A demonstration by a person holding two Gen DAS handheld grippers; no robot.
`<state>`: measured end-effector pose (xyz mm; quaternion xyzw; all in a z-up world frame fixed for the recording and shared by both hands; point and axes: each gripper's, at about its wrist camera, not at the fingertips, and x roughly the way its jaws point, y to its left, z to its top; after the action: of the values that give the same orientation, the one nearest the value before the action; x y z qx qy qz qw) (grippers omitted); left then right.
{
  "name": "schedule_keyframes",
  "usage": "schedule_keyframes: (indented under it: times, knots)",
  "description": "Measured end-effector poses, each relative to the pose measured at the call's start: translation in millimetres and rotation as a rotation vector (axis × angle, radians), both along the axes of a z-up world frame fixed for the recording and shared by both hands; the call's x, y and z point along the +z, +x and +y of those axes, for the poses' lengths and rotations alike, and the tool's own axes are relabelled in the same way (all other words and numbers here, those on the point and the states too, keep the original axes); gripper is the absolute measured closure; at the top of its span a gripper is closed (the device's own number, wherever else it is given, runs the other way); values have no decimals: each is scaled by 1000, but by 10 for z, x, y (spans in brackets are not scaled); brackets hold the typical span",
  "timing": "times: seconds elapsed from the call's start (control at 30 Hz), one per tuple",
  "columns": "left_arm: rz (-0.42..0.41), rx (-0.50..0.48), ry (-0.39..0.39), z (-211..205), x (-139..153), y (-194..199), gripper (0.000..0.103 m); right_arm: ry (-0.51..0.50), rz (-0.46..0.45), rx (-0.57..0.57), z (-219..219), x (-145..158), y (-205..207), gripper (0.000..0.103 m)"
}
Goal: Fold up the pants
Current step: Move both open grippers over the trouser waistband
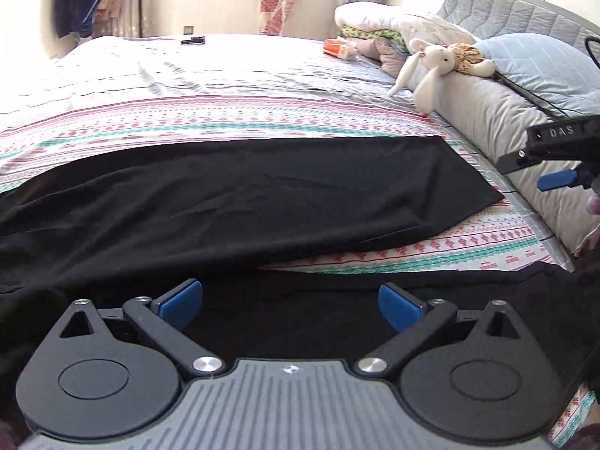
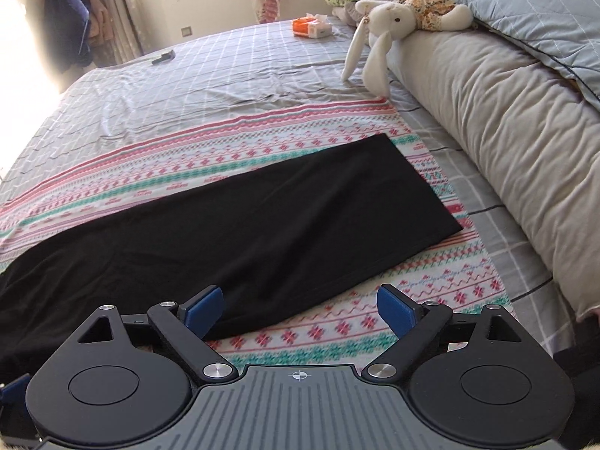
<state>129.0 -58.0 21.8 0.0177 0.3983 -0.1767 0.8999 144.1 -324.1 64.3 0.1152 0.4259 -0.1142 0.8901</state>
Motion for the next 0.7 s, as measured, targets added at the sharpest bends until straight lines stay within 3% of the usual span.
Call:
schedule_keyframes:
  times: [0.2, 0.33, 0.53, 0.7]
  knots:
    - [11, 147, 62, 560, -41, -34, 0, 30, 28, 87, 587, -159, -71, 9]
    - [23, 194, 101, 905, -112, -46, 0, 14, 46, 139, 1009, -265, -12, 9]
    - [5, 287, 102, 1490, -199, -2, 0, 25, 56, 227, 1695, -439, 107, 7]
    - [18, 385, 122, 1838, -412, 141, 0, -21, 48, 286, 2253, -529, 307, 6]
